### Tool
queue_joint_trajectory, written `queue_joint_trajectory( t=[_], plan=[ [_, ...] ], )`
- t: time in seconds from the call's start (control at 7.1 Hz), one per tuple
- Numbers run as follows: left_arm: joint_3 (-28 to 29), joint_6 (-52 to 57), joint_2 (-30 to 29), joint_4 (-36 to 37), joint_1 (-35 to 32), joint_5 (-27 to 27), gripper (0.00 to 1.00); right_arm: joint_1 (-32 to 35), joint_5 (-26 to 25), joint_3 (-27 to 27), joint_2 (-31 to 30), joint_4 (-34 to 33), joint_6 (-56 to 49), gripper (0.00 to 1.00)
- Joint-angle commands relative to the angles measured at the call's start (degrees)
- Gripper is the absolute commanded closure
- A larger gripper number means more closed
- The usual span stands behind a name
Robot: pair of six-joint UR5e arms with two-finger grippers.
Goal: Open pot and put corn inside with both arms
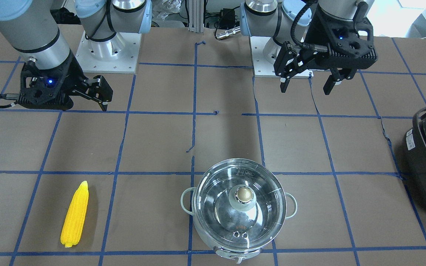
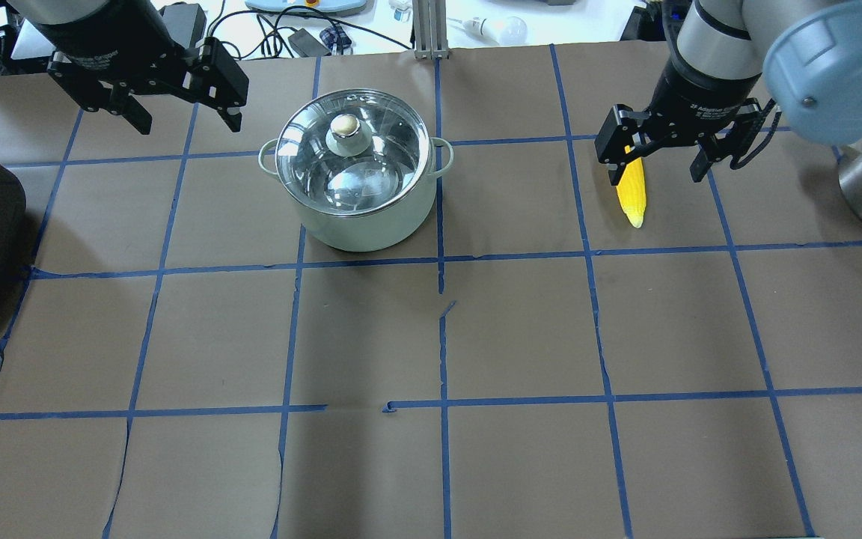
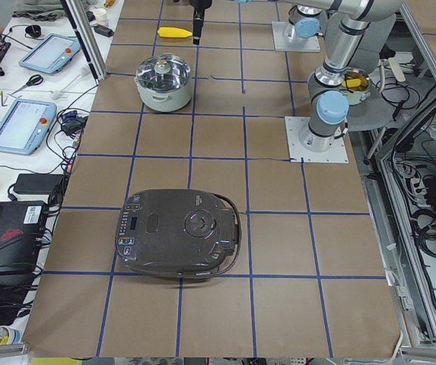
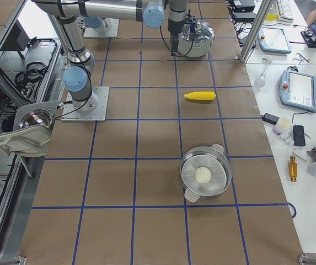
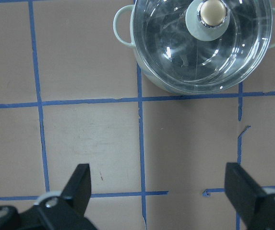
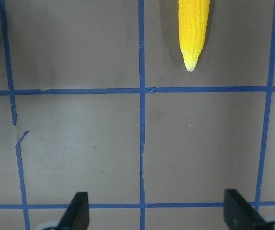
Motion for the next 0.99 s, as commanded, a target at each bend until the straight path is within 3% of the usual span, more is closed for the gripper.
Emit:
queue_joint_trajectory(
  t=[0.0, 0.85],
  plan=[
    [-0.8, -0.1, 0.4, 0.4, -0.1, 0.0, 0.0, 0.0, 0.1, 0.0, 0.0, -0.1, 0.1, 0.0],
    [-1.6, -0.1, 1.2, 0.9, -0.1, -0.1, 0.0, 0.1, -0.5, -0.3, -0.3, 0.2, 0.1, 0.0]
  ],
)
